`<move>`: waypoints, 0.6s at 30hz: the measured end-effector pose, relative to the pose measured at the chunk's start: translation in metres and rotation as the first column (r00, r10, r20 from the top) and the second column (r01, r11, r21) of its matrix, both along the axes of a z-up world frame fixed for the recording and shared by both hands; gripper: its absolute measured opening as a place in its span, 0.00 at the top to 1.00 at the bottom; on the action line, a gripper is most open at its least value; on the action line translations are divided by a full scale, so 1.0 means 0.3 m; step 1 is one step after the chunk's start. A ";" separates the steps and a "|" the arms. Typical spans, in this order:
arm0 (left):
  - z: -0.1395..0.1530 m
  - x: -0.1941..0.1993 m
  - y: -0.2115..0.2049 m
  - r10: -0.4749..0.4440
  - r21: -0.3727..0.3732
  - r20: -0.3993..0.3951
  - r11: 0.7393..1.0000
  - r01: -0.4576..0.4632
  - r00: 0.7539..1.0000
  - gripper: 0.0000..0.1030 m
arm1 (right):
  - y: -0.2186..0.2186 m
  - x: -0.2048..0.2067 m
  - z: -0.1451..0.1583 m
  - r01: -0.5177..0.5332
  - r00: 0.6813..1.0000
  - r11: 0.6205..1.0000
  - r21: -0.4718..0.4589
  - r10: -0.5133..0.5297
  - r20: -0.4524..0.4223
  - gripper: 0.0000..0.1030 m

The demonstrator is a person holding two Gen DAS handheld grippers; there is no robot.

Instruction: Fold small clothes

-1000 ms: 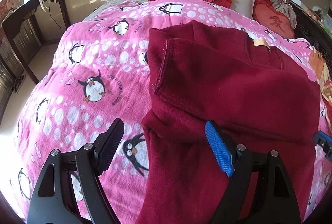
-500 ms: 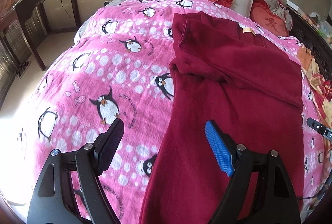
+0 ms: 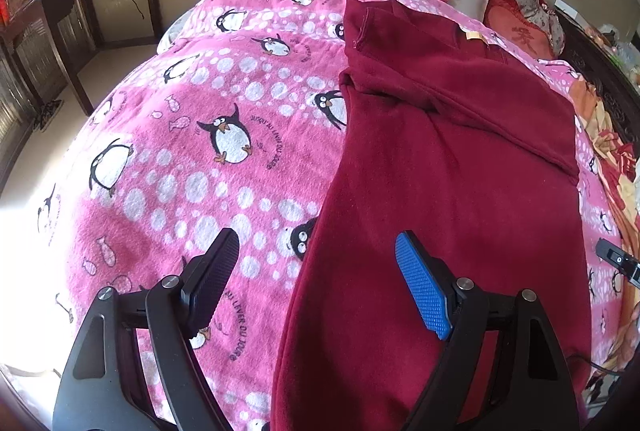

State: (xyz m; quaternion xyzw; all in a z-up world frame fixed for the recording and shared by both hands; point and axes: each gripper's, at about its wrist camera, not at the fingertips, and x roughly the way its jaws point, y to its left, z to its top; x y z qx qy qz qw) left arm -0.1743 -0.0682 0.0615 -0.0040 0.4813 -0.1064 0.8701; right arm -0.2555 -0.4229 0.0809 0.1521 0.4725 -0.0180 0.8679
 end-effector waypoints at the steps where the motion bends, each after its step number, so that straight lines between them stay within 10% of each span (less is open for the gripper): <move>1: -0.002 -0.007 0.004 0.001 0.001 0.002 1.000 -0.001 1.000 0.21 | -0.002 -0.021 0.000 0.004 1.000 1.000 0.006 -0.004 0.001 0.51; 18: -0.034 -0.050 0.027 0.004 0.030 -0.002 1.000 -0.004 1.000 0.21 | -0.041 -0.209 -0.016 0.024 1.000 0.998 0.056 -0.023 -0.018 0.42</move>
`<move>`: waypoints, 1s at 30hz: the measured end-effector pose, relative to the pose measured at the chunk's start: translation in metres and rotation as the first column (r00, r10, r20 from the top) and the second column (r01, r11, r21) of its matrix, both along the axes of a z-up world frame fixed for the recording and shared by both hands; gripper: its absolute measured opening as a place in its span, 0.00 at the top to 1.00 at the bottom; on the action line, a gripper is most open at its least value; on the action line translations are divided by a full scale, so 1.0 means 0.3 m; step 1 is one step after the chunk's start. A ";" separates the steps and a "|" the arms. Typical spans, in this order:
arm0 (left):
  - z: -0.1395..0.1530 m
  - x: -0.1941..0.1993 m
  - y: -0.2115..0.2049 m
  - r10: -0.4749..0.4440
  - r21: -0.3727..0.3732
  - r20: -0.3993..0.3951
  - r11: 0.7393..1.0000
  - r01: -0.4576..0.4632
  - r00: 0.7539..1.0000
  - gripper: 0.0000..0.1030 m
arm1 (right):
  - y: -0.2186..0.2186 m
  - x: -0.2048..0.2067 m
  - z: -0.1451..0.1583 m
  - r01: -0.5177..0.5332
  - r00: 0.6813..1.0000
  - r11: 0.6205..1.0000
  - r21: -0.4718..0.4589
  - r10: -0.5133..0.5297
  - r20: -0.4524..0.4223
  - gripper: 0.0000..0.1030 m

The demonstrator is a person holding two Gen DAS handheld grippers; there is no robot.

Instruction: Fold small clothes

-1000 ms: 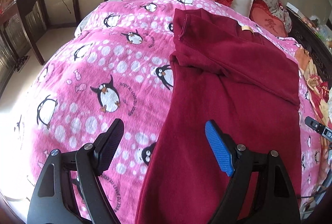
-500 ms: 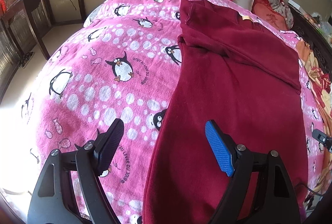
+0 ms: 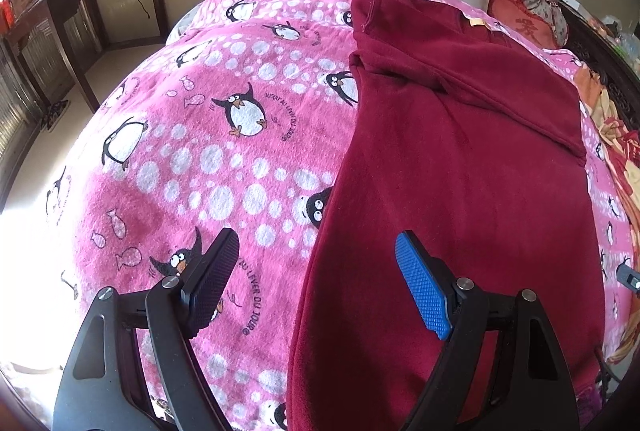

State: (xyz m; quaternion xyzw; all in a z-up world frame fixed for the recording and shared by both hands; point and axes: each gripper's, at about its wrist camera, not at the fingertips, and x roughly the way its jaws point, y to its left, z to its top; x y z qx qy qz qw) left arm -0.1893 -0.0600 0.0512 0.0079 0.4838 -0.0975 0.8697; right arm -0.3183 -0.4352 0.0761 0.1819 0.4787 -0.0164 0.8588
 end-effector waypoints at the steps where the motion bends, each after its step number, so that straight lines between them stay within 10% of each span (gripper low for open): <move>1: -0.003 0.001 0.003 0.000 0.001 -0.002 1.000 0.000 1.000 0.21 | 0.005 0.001 -0.010 -0.007 1.000 1.000 0.018 0.007 -0.011 0.42; 15: -0.062 -0.023 0.118 -0.034 -0.107 -0.119 0.994 0.021 0.992 0.21 | -0.005 -0.075 -0.042 0.018 0.997 0.999 -0.044 -0.021 -0.071 0.42; 25: -0.030 -0.059 0.081 -0.126 -0.147 -0.155 0.984 0.103 0.980 0.21 | -0.258 -0.220 0.294 0.152 0.987 0.930 -0.334 -0.160 0.004 0.37; 30: -0.043 -0.098 0.069 -0.146 -0.110 -0.168 0.986 0.129 0.975 0.21 | -0.225 -0.208 0.281 0.058 0.998 0.994 -0.088 -0.057 0.012 0.19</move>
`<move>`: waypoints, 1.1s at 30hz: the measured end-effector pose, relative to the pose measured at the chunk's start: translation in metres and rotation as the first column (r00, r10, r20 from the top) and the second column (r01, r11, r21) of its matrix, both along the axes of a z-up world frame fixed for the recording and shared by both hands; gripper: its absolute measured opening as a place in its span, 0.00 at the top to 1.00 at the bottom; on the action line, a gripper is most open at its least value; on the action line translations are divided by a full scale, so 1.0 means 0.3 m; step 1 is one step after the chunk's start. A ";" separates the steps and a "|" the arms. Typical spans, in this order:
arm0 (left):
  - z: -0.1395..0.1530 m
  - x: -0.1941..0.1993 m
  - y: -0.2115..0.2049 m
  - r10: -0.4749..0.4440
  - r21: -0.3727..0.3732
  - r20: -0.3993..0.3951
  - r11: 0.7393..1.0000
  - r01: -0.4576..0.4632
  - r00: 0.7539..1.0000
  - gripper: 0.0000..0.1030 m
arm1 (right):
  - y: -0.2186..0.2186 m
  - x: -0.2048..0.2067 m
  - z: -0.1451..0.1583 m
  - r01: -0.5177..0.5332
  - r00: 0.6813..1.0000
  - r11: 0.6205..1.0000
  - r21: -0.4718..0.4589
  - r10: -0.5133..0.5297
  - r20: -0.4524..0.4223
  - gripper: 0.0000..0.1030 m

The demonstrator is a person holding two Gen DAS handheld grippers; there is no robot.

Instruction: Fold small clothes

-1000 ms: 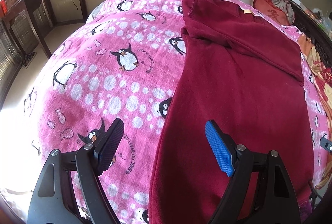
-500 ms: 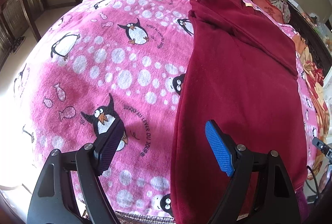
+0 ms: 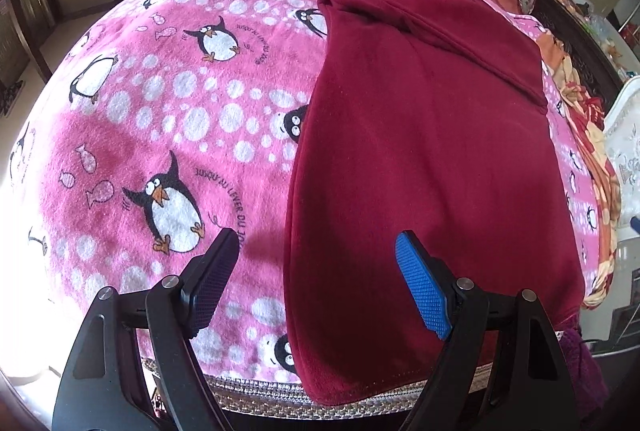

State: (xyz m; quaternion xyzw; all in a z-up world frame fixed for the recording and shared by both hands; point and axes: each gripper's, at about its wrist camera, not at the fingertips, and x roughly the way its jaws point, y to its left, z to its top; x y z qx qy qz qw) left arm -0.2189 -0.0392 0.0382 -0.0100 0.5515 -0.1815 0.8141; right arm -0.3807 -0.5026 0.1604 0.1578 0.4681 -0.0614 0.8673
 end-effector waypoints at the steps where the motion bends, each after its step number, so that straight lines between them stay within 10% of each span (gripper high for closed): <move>1: -0.003 -0.005 0.006 0.006 0.003 -0.001 1.000 -0.006 1.000 0.21 | 0.027 0.012 -0.053 -0.030 0.999 0.995 0.097 0.031 -0.009 0.19; 10: -0.038 -0.023 0.027 0.006 0.013 -0.031 1.000 -0.006 0.999 0.21 | 0.285 0.059 -0.357 -0.168 0.973 0.940 0.296 0.206 -0.103 0.19; 18: -0.063 -0.034 -0.005 -0.009 0.050 -0.028 0.999 0.011 1.000 0.14 | 0.313 0.054 -0.391 -0.207 0.964 0.908 0.363 0.252 -0.081 0.20; 33: -0.082 -0.026 -0.049 -0.028 0.135 -0.039 0.990 0.033 0.999 0.12 | 0.327 0.085 -0.445 -0.221 0.963 0.845 0.488 0.269 -0.029 0.50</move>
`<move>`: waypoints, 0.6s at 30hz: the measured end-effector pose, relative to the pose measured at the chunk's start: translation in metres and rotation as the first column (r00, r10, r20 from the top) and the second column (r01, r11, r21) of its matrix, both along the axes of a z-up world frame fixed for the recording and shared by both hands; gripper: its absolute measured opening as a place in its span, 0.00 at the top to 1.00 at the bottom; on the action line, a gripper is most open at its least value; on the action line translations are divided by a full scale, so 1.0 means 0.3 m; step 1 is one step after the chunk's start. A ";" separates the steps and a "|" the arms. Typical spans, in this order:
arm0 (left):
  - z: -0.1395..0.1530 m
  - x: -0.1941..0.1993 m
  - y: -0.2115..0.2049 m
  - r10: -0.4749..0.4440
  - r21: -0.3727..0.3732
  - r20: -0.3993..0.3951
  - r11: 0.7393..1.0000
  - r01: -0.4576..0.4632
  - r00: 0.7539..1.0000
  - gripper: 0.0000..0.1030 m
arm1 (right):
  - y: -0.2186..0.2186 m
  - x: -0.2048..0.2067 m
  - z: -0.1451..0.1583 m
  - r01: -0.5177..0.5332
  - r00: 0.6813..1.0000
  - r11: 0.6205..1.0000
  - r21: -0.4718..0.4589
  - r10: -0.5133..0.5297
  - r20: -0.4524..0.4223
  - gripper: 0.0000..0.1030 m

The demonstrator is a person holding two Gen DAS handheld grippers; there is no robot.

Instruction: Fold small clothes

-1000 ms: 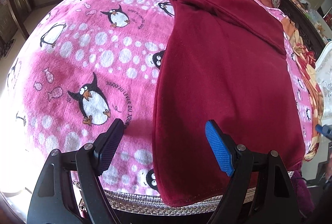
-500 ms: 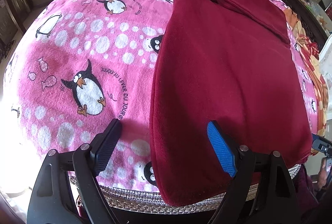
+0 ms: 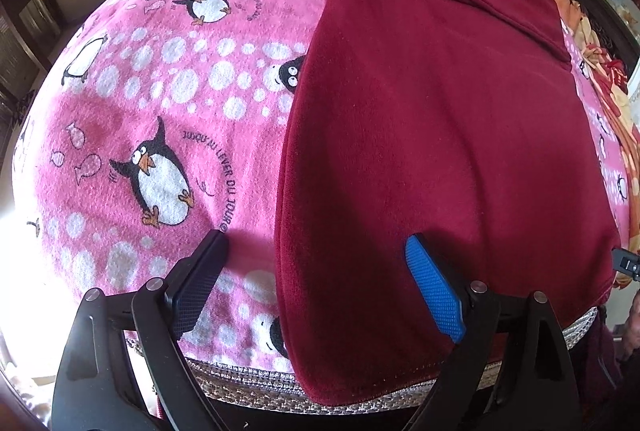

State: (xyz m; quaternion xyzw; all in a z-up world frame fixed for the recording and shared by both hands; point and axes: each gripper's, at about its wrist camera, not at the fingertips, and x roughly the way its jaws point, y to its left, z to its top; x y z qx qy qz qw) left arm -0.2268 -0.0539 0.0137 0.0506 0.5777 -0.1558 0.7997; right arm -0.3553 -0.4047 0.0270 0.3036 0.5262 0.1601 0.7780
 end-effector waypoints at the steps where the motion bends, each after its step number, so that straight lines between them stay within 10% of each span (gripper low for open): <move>1: -0.002 0.000 -0.003 -0.001 0.001 0.000 1.000 0.001 1.000 0.11 | -0.005 -0.001 -0.003 0.004 1.000 1.000 0.005 -0.004 0.001 0.56; 13: -0.025 0.010 -0.034 -0.045 -0.007 -0.035 0.999 0.045 0.998 0.05 | -0.015 -0.014 0.012 -0.012 0.999 0.999 0.029 0.010 0.042 0.83; 18: 0.012 0.049 0.001 -0.005 -0.090 -0.056 0.996 0.000 0.998 0.84 | -0.023 0.001 0.065 -0.021 0.994 0.999 0.050 0.015 0.110 0.88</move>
